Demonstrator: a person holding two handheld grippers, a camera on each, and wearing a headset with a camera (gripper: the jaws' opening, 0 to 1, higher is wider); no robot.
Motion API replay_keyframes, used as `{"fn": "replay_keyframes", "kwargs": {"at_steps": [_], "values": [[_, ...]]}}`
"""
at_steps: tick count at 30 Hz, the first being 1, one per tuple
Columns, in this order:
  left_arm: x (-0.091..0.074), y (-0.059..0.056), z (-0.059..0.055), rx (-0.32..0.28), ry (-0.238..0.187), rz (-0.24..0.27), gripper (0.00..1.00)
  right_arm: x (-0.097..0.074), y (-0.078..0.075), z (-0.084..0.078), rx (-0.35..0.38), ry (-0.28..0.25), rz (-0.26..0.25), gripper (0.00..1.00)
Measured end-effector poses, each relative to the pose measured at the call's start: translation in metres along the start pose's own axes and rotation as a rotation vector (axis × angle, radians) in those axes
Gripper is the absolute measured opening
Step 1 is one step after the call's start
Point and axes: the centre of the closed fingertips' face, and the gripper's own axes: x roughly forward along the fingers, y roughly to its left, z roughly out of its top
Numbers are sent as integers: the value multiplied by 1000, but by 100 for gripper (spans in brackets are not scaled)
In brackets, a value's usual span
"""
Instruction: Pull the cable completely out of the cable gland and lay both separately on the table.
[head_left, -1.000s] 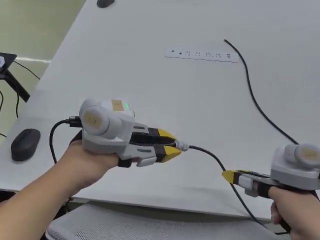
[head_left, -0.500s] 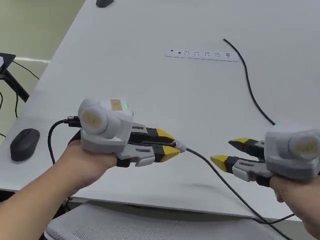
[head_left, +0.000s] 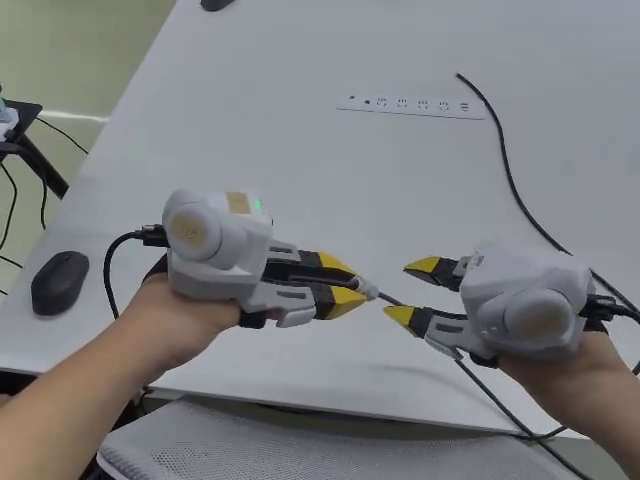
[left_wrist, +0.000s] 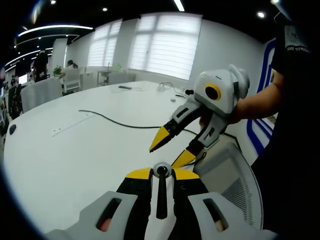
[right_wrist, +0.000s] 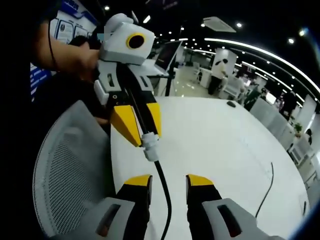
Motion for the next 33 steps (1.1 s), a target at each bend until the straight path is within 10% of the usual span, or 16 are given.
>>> {"fn": "replay_keyframes", "kwargs": {"at_steps": [16,33], "values": [[1,-5,-1,-1,-1,-20,15,12,15,2,-38,-19,34,4],[0,0,6,-28,-47,-13,15,2,1,-24,95,6,-18,0]]}}
